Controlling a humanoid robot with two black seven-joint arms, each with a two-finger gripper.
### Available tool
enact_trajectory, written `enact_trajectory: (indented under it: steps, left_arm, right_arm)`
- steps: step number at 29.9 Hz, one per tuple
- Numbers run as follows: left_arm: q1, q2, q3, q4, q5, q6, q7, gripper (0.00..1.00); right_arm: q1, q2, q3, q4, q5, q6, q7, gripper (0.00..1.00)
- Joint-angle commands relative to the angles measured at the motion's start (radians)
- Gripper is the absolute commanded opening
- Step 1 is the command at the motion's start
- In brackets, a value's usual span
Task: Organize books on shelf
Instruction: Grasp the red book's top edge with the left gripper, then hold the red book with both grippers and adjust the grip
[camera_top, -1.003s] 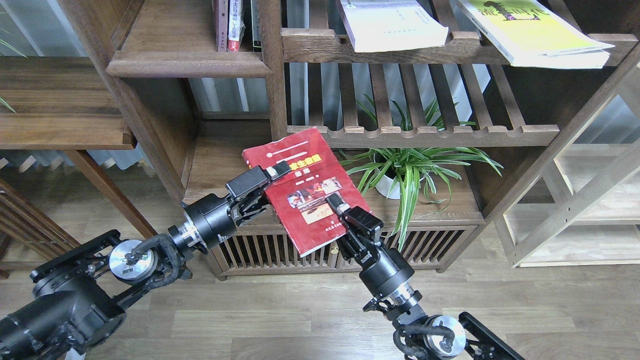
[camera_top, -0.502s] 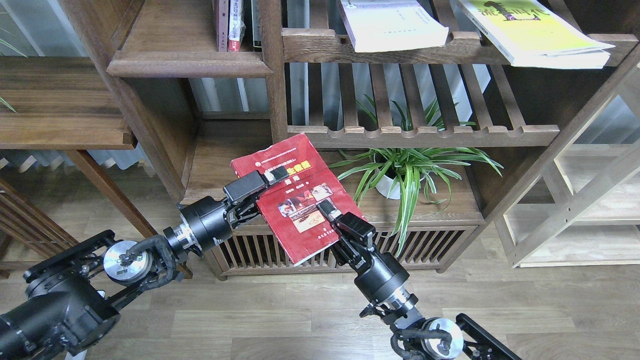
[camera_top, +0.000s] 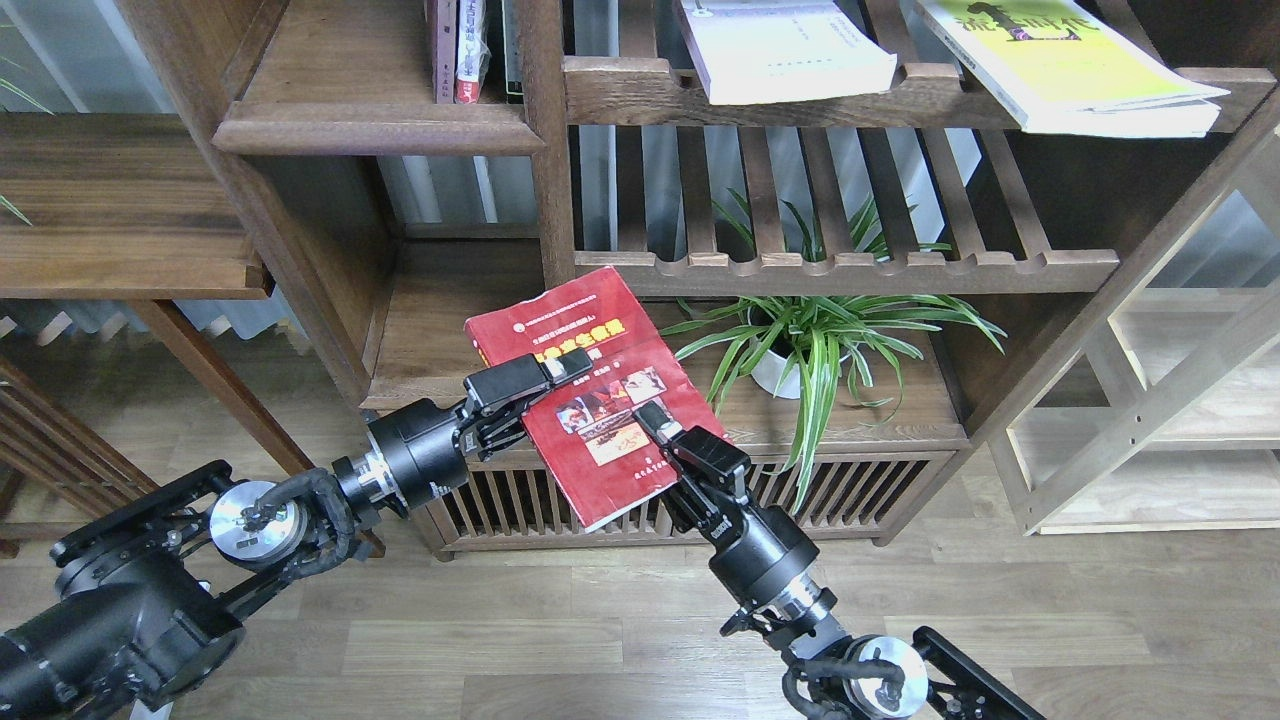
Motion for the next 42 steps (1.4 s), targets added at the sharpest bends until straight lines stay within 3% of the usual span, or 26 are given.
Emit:
enact_trajectory:
  steps: [1, 6, 12, 17, 20, 26, 31, 37, 40, 42]
  left_arm:
    - [-0.001, 0.0, -0.004, -0.003, -0.001, 0.0, 0.0, 0.48]
    - [0.007, 0.007, -0.004, -0.009, -0.003, 0.0, 0.0, 0.26]
    - [0.013, 0.009, -0.004, -0.012, -0.003, 0.0, 0.0, 0.08]
    - [0.01, 0.013, 0.013, -0.02, -0.003, 0.0, 0.0, 0.03]
    - [0.01, 0.015, 0.015, -0.023, 0.0, 0.0, 0.0, 0.02]
    - [0.01, 0.015, 0.008, -0.023, 0.0, 0.0, 0.0, 0.02]
    - [0.01, 0.016, 0.005, -0.021, 0.0, 0.0, 0.0, 0.02]
    - [0.013, 0.018, 0.004, -0.021, 0.0, 0.0, 0.0, 0.03]
    - [0.013, 0.018, 0.004, -0.021, 0.0, 0.0, 0.0, 0.03]
    - [0.013, 0.018, 0.004, -0.021, 0.0, 0.0, 0.0, 0.03]
  right_arm:
    - [0.0, 0.0, 0.0, 0.0, -0.002, 0.0, -0.001, 0.11]
    - [0.001, 0.0, 0.0, 0.0, -0.008, 0.0, -0.001, 0.13]
    - [0.0, 0.0, 0.003, -0.001, -0.013, 0.0, -0.001, 0.18]
    - [0.0, 0.0, 0.012, -0.007, -0.013, 0.0, -0.001, 0.24]
    - [0.0, 0.0, 0.012, -0.007, -0.015, 0.0, 0.0, 0.35]
    - [0.003, 0.0, 0.009, -0.007, -0.064, 0.0, 0.002, 0.7]
    - [0.004, 0.0, 0.012, -0.007, -0.084, 0.0, 0.003, 0.9]
    - [0.006, 0.0, 0.018, -0.007, -0.087, 0.0, 0.002, 0.88]
    - [0.004, 0.0, 0.018, -0.007, -0.087, 0.0, 0.002, 0.75]
    - [0.004, 0.0, 0.018, -0.007, -0.085, 0.0, 0.002, 0.57]
